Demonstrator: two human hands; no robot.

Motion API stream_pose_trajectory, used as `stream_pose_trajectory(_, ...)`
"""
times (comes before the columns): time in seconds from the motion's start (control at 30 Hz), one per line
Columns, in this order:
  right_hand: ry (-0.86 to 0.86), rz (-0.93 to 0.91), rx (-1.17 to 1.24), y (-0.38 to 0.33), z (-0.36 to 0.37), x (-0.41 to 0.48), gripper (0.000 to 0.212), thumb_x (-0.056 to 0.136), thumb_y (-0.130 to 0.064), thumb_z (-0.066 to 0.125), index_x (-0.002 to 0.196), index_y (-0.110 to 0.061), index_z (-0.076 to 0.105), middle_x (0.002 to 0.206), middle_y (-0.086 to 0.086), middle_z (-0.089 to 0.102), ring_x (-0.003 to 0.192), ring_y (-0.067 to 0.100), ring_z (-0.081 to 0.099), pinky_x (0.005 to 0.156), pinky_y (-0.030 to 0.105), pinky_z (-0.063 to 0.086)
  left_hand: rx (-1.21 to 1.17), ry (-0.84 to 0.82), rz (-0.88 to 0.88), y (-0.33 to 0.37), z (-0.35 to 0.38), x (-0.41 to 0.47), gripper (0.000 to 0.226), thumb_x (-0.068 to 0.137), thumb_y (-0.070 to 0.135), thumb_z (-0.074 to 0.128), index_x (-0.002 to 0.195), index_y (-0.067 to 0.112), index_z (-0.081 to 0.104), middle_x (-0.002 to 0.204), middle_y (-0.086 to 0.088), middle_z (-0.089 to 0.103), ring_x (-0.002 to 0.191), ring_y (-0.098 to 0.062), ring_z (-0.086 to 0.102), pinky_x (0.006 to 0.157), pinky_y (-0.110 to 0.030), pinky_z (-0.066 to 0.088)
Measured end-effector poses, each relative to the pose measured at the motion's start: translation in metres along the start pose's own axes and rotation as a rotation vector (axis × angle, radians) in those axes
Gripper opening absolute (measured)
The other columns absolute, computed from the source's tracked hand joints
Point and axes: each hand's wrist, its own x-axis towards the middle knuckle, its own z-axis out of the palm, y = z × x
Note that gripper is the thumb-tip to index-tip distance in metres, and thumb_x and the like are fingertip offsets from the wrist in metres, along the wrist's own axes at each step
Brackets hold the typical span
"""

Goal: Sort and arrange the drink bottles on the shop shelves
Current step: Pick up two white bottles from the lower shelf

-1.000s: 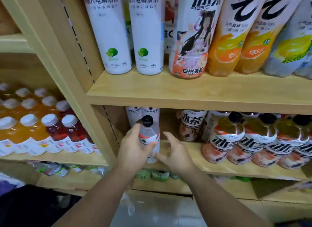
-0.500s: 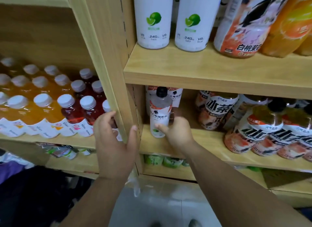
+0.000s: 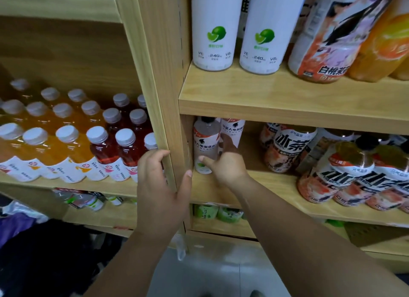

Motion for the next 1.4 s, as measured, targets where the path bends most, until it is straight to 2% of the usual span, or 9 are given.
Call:
stream_pose_trajectory(0.17,0.260,-0.338,-0.124,-0.036,-0.050,-0.055,0.023,0.092,-0.039,0.070,0.099,-0.017,0.072,0.086,-0.004,0.071,0.082,0.011,0.067,0.073,0.032,0.057,0.155,0.169,0.267,0.034,-0.023,0.018,0.044,0.084,0.020,0.074,0.118,-0.004,0.061,0.124,-0.019,0.056,0.121,-0.025,0.052,0.099,-0.047,0.049)
stream_pose_trajectory(0.27,0.442,-0.600,-0.071,-0.075,-0.095,-0.089,0.018,0.092,-0.034,0.066,0.091,-0.018,0.075,0.079,-0.012,0.069,0.073,0.001,0.064,0.068,0.013,0.048,0.083,0.241,0.409,0.072,-0.030,0.036,0.040,0.085,0.016,0.074,0.116,-0.008,0.063,0.120,-0.020,0.057,0.116,-0.018,0.051,0.093,-0.049,0.051)
stream_pose_trajectory(0.4,0.661,-0.726,0.007,-0.126,-0.145,-0.097,0.019,0.092,-0.029,0.066,0.093,-0.013,0.076,0.080,-0.008,0.071,0.073,0.001,0.064,0.070,0.011,0.047,-0.048,0.233,0.487,0.130,-0.028,0.068,0.040,0.087,0.014,0.071,0.123,-0.003,0.061,0.124,-0.009,0.055,0.116,-0.020,0.055,0.100,-0.040,0.050)
stream_pose_trajectory(0.57,0.557,-0.564,-0.033,-0.165,-0.173,-0.056,0.056,0.094,-0.036,0.068,0.142,-0.013,0.054,0.133,0.000,0.063,0.123,0.013,0.059,0.103,0.033,0.051,-0.062,0.104,0.292,0.171,-0.009,0.111,0.061,0.095,0.021,0.065,0.149,0.008,0.039,0.155,-0.007,0.037,0.144,-0.014,0.032,0.118,-0.015,0.020)
stream_pose_trajectory(0.67,0.502,-0.460,-0.131,-0.174,-0.172,-0.039,0.072,0.094,-0.038,0.066,0.154,-0.012,0.036,0.150,0.002,0.050,0.138,0.018,0.046,0.113,0.027,0.037,0.006,0.070,0.184,0.178,0.008,0.126,0.077,0.098,0.031,0.061,0.160,0.013,0.019,0.168,-0.002,0.015,0.154,-0.015,0.014,0.122,-0.024,0.012)
stream_pose_trajectory(0.87,0.503,-0.361,-0.096,-0.180,-0.162,-0.020,0.051,0.094,-0.035,0.063,0.134,-0.010,0.043,0.125,0.010,0.063,0.113,0.030,0.059,0.078,0.032,0.043,-0.010,0.075,0.043,0.182,0.026,0.139,0.088,0.098,0.029,0.059,0.163,0.014,0.002,0.170,-0.003,0.006,0.155,-0.021,0.010,0.123,-0.032,0.011)
stream_pose_trajectory(1.1,0.626,-0.370,-0.202,-0.178,-0.163,-0.018,0.059,0.088,-0.046,0.070,0.131,-0.011,0.051,0.114,0.006,0.068,0.105,0.025,0.063,0.080,0.033,0.051,0.068,0.126,0.062,0.183,0.027,0.137,0.078,0.101,0.019,0.052,0.162,0.008,0.005,0.165,-0.007,0.014,0.147,-0.029,0.027,0.117,-0.034,0.025)
stream_pose_trajectory(1.2,0.685,-0.424,-0.304,-0.176,-0.168,-0.019,0.044,0.083,-0.054,0.071,0.106,-0.017,0.059,0.095,0.001,0.068,0.088,0.023,0.065,0.068,0.036,0.052,0.084,0.121,0.085,0.183,0.028,0.136,0.076,0.102,0.017,0.049,0.162,0.010,0.003,0.165,-0.004,0.011,0.145,-0.025,0.031,0.113,-0.029,0.030)
stream_pose_trajectory(1.4,0.569,-0.384,-0.251,-0.182,-0.166,-0.015,0.055,0.080,-0.056,0.076,0.103,-0.013,0.050,0.096,0.005,0.067,0.090,0.028,0.065,0.070,0.040,0.053,0.046,0.093,0.059,0.180,0.031,0.140,0.074,0.103,0.012,0.047,0.162,0.009,0.002,0.171,-0.005,0.003,0.155,-0.020,0.011,0.113,-0.016,0.006)
